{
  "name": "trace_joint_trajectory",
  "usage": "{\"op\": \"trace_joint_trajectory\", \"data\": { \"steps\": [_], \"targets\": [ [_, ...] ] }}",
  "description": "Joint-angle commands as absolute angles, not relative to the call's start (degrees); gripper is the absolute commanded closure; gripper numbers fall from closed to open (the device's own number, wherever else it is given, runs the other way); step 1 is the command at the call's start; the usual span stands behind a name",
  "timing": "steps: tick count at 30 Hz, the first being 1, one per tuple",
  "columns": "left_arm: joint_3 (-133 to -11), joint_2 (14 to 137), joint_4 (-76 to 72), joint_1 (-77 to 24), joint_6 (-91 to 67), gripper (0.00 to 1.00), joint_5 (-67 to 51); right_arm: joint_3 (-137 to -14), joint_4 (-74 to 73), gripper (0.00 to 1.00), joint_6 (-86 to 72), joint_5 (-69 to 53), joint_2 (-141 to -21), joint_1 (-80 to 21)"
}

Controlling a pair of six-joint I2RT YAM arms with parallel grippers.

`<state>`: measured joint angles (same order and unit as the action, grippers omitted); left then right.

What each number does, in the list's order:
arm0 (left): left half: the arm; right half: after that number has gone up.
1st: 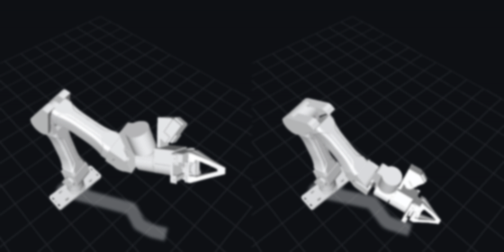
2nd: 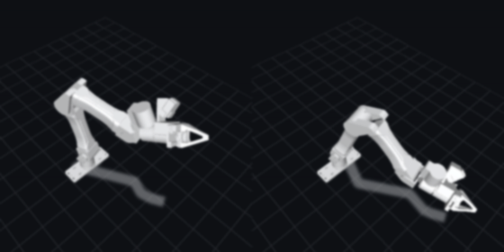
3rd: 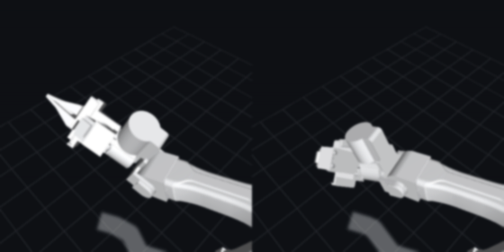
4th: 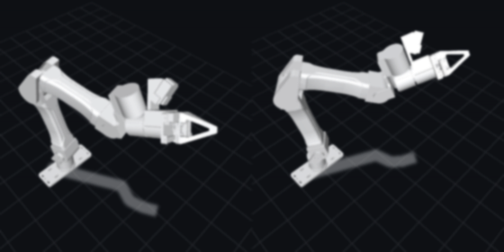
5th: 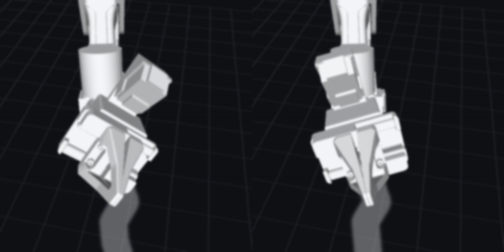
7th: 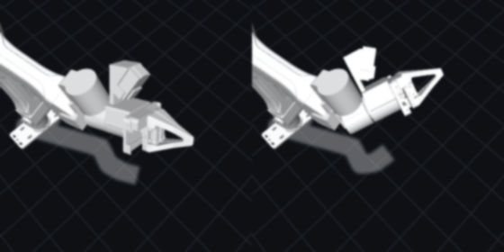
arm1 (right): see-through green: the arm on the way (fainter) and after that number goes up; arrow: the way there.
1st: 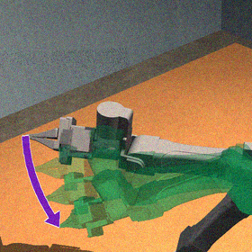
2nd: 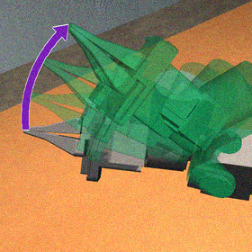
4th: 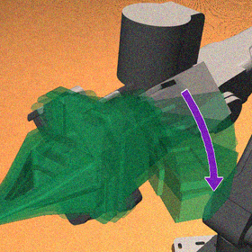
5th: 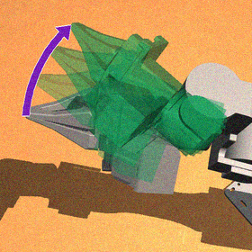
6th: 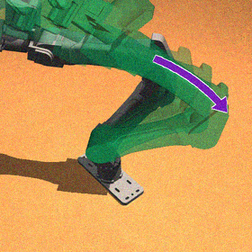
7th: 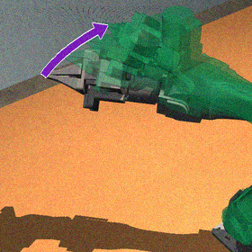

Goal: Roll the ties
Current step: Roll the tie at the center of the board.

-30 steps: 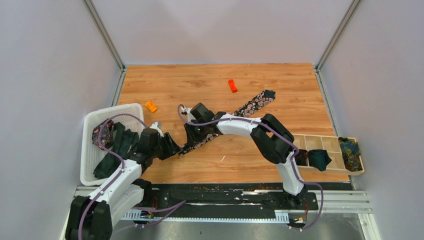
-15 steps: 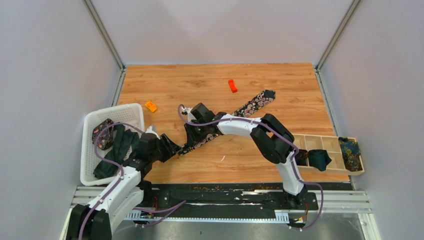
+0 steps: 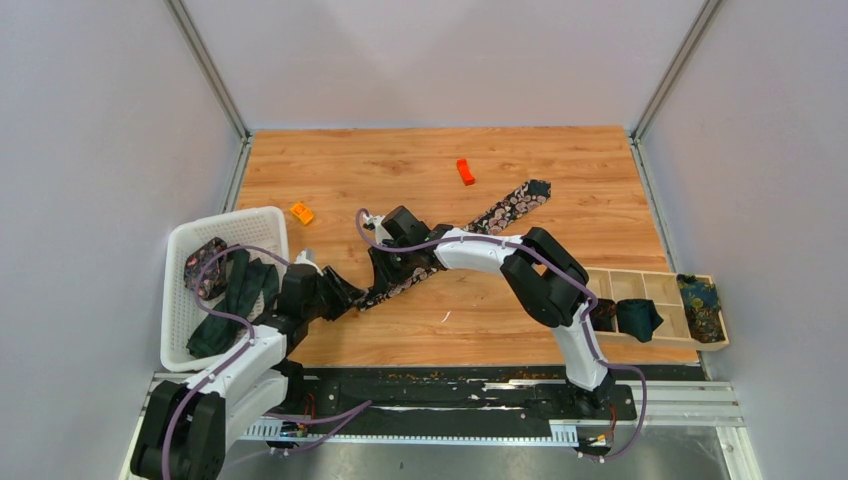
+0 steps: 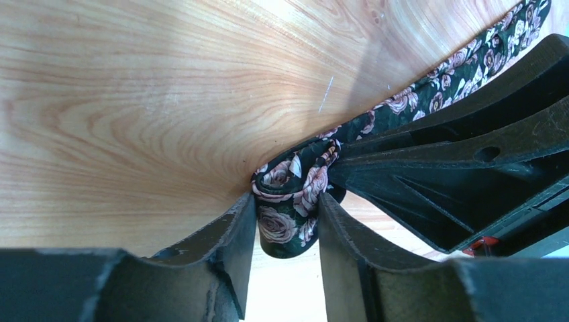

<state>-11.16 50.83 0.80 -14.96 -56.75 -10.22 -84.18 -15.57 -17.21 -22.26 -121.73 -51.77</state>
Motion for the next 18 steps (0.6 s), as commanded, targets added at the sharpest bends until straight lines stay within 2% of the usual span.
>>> {"op": "trace_joint_trajectory", "data": {
  "steps": [1, 10, 14, 18],
  "targets": [
    [-9.29, 52.23, -2.06, -14.85, -59.22, 0.58, -9.33, -83.37, -14.67, 0.82, -16.23, -22.15, -122.27, -51.69],
    [-9.97, 52.13, -0.33, -14.90, -57.22, 0.92, -8.93, -85.58, -17.00, 0.80, -16.12, -21.91, -119.74, -51.68],
    [-11.77, 49.94, 5.63, -14.90, -55.76, 0.99, -8.18, -88.61, -19.25, 0.74, -16.10, -21.96, -117.51, -51.76],
    [-14.32, 46.40, 12.66, -14.86, -53.71, 1.00, -6.50, -89.17, -19.78, 0.72, -16.84, -22.46, -115.38, -52.15]
  ]
}}
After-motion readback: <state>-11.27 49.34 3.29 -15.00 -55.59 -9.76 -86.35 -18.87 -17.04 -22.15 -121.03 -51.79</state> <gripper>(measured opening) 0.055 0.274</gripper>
